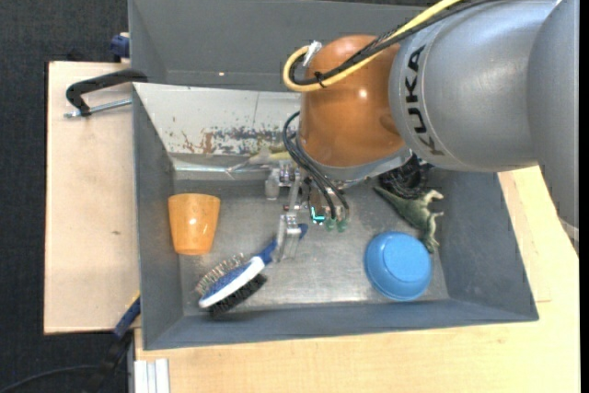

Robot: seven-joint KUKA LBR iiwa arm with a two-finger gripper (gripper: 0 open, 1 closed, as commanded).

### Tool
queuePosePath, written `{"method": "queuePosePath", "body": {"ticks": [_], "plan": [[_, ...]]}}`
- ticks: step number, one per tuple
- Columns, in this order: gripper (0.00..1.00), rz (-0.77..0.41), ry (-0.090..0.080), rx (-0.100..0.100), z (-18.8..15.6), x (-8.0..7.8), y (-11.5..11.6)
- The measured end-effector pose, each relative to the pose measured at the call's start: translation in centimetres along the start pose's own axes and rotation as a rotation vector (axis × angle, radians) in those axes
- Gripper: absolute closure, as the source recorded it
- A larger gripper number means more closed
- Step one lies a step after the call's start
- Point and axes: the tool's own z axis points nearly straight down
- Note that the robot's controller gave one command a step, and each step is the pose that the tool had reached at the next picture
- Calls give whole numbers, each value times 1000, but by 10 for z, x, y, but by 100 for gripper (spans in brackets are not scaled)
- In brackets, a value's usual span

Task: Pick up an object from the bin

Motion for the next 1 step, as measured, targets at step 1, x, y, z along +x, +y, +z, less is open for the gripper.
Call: {"method": "queuePosePath", "body": {"ticks": [1], "plan": [[0, -231, 7, 1, 93, 38, 21]]}}
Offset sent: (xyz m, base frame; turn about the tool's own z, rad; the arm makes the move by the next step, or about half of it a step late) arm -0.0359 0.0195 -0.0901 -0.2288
